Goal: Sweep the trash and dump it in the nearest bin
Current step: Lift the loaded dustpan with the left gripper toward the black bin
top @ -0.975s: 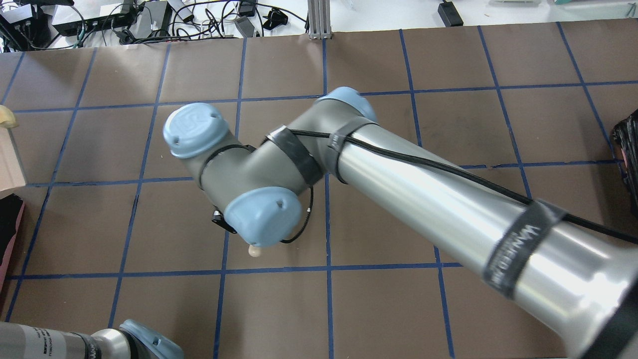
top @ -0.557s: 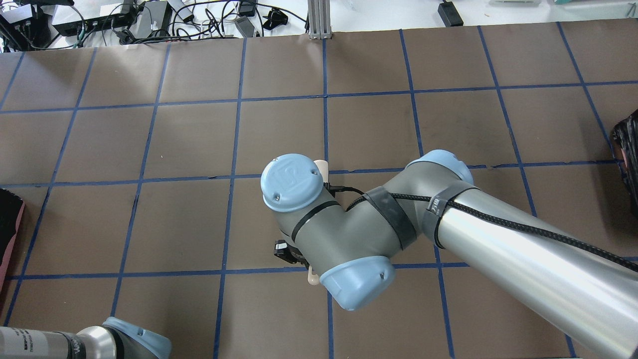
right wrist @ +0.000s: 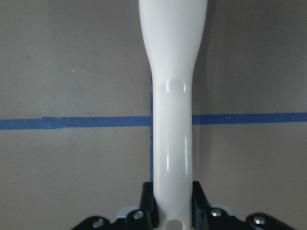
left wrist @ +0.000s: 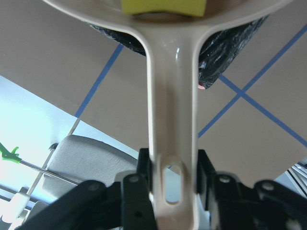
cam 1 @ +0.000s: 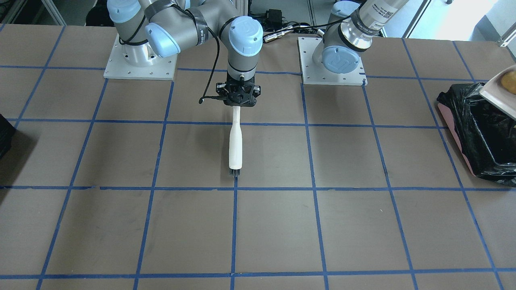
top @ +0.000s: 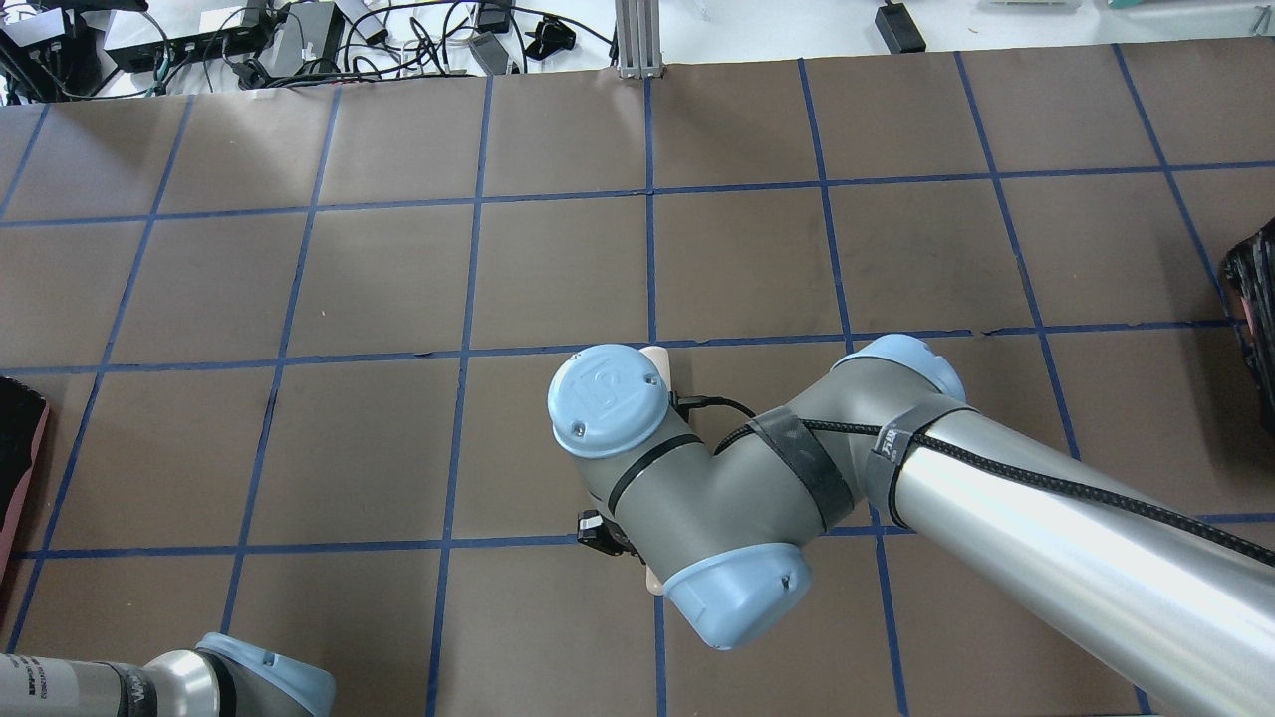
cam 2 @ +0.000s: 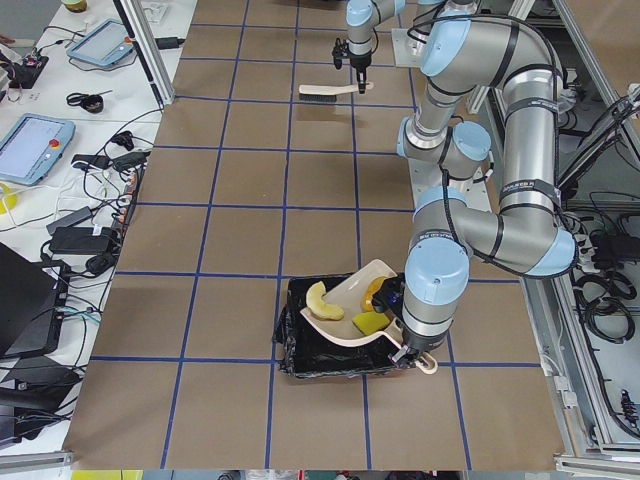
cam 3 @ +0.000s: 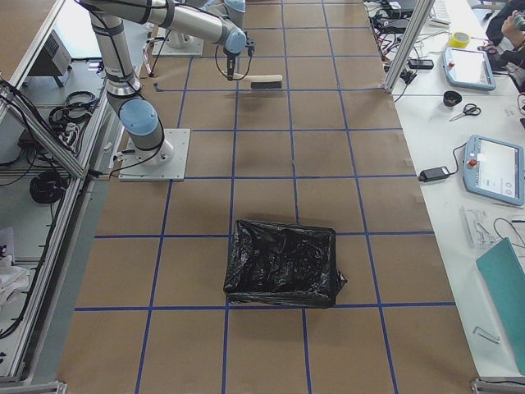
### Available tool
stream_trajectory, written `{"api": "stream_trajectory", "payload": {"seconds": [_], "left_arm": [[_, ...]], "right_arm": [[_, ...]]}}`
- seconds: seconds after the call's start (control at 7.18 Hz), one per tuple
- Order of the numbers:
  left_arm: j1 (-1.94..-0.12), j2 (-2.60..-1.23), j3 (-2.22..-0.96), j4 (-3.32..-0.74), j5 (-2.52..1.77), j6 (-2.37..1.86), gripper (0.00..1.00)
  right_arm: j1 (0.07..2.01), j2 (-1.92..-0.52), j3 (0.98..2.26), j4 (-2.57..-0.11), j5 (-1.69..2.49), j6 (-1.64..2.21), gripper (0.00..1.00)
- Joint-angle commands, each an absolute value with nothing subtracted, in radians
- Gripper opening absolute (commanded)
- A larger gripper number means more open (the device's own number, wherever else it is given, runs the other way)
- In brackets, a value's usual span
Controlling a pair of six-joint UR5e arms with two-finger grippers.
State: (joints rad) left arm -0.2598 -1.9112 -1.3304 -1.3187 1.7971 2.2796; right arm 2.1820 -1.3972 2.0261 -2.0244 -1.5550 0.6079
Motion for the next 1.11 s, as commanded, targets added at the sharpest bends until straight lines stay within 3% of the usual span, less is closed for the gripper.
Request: {"api": "stream_trajectory", "payload": {"seconds": [0.0,0.42,0.98], "left_arm": [[-0.259,-1.924,-1.370,-1.193,1.947,2.315,0.00],[-0.271,-1.934,-1.442,-1.002,2.066,2.322,0.00],[-0.359,-1.913,-1.439,-0.993,2.218,2.335,0.00]], "right_arm": [[2.183,-1.394,2.031,-2.014,-1.552,0.604,0.00],[2.187,-1.391,2.034,-2.014,-1.545,0.589,0.00],[2.189,-1.391,2.036,-2.013,-1.543,0.586,0.00]]}}
